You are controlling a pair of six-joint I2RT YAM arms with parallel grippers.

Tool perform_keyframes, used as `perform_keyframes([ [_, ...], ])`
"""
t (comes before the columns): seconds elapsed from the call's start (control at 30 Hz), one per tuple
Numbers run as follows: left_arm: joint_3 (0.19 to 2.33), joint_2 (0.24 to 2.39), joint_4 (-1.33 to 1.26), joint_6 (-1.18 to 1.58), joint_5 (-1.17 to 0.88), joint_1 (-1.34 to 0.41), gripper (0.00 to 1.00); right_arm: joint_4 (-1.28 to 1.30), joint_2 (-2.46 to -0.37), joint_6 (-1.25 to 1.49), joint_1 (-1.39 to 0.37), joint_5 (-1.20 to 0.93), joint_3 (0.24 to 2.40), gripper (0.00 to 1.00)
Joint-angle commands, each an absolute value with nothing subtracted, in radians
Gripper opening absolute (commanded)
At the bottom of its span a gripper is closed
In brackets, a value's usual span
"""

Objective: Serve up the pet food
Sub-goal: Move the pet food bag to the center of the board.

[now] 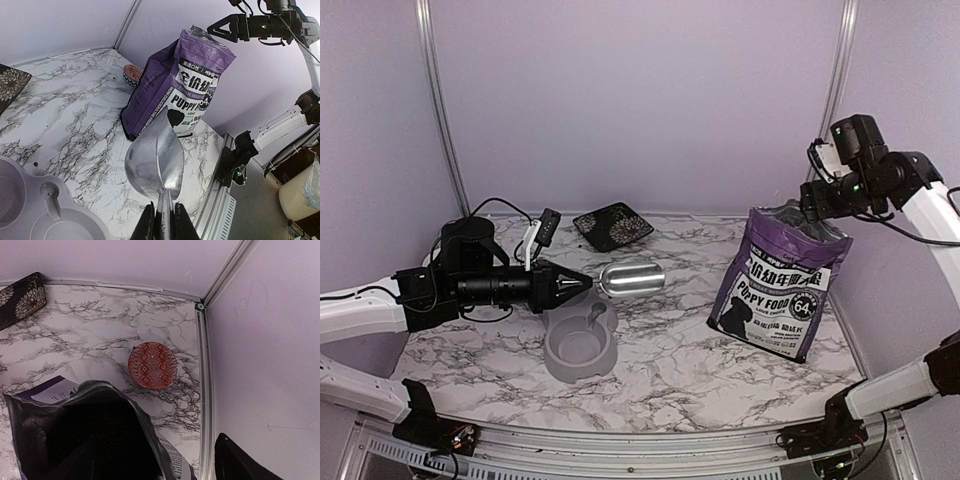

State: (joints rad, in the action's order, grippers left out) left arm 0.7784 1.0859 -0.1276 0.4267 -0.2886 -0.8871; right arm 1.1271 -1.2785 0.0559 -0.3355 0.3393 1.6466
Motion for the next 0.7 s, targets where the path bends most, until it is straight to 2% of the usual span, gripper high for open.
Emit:
perform_keyframes([
  [0.0,0.78,1.091,-0.13,0.415,-0.32,-0.882,0.0,1.146,-1.276,0.023,-0.264,0.26,1.605,0.73],
  [0.07,0.782,1.09,-0.13,0.418,-0.322,-0.882,0.0,1.13,-1.273,0.021,-0.239,0.19,1.579,0.69],
  [0.43,0.801,1.132,-0.135,0.44,-0.381,-0.885,0.0,1.059,-1.348,-0.004,-0.13,-0.022,1.526,0.66],
  [0.5,0.807,1.146,-0.135,0.445,-0.391,-0.888,0.0,1.049,-1.369,-0.009,-0.095,-0.058,1.537,0.6],
  [0.67,0.809,1.161,-0.135,0.451,-0.398,-0.898,0.0,1.05,-1.406,-0.014,-0.062,-0.119,1.595,0.38],
])
